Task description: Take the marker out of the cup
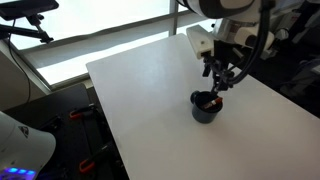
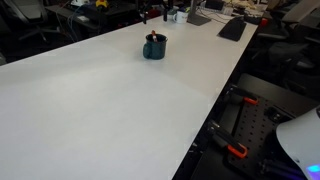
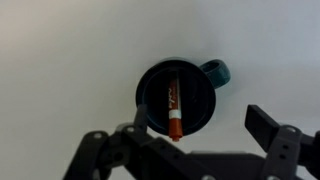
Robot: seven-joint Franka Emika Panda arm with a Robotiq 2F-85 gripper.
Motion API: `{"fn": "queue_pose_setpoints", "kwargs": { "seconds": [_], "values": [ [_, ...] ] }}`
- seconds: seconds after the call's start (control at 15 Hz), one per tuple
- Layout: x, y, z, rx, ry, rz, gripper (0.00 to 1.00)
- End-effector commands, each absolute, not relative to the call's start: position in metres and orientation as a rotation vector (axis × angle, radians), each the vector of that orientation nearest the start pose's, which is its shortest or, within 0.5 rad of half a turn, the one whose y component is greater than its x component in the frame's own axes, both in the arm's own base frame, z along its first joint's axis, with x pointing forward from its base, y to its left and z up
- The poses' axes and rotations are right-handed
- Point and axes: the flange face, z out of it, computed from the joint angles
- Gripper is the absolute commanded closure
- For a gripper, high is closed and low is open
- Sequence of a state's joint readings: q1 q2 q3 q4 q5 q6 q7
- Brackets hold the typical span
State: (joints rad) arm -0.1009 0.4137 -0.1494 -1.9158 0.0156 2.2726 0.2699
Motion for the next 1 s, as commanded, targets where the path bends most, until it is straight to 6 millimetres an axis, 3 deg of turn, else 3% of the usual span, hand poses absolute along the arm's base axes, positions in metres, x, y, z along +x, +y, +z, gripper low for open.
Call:
{"fn": "queue_pose_setpoints", "kwargs": {
  "seconds": [0.0, 0.53, 0.93],
  "values": [
    [0.613, -0.173, 0.259, -3.099, 0.908, 0.044, 0.0],
    [0.614, -0.227, 0.232, -3.121, 0.99, 0.091, 0.0],
    [0.609, -0.235, 0.223, -3.135, 0.969, 0.107, 0.0]
  ]
}}
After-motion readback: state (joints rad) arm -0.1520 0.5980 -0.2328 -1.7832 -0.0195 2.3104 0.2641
